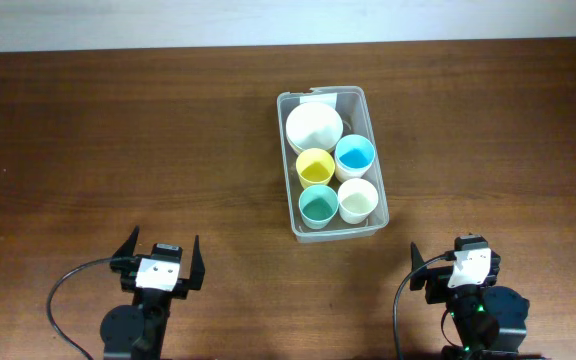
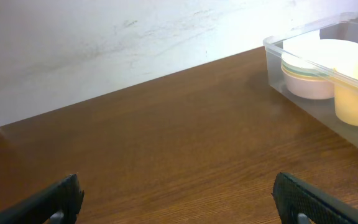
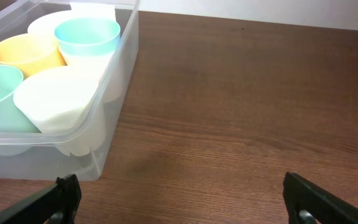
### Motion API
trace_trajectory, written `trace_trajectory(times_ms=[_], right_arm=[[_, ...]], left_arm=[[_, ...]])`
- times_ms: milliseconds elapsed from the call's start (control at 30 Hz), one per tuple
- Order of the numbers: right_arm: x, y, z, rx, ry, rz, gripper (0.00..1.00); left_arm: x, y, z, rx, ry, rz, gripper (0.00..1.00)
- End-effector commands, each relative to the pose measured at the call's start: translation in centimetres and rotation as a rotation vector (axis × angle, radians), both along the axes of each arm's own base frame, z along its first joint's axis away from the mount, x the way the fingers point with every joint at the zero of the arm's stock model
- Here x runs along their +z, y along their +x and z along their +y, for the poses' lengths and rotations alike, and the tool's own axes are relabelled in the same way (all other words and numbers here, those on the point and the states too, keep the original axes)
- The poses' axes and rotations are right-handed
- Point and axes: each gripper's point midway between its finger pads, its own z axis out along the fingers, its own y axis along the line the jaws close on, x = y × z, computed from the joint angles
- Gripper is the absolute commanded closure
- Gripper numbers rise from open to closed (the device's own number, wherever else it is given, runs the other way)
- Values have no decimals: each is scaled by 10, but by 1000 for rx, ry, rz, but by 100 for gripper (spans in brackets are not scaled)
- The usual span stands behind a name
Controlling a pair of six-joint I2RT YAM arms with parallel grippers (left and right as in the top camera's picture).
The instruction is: Pack container
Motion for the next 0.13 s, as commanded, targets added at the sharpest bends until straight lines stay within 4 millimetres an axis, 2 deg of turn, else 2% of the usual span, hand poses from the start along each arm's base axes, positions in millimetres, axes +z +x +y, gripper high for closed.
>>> trace_trajectory(times_ms=[0,100], right_arm=[[0,0,4,23,-2,-6,1],[-1,0,4,23,-2,-6,1]], left_arm=[[-3,0,-1,-10,13,0,0],[-3,0,-1,-10,13,0,0]])
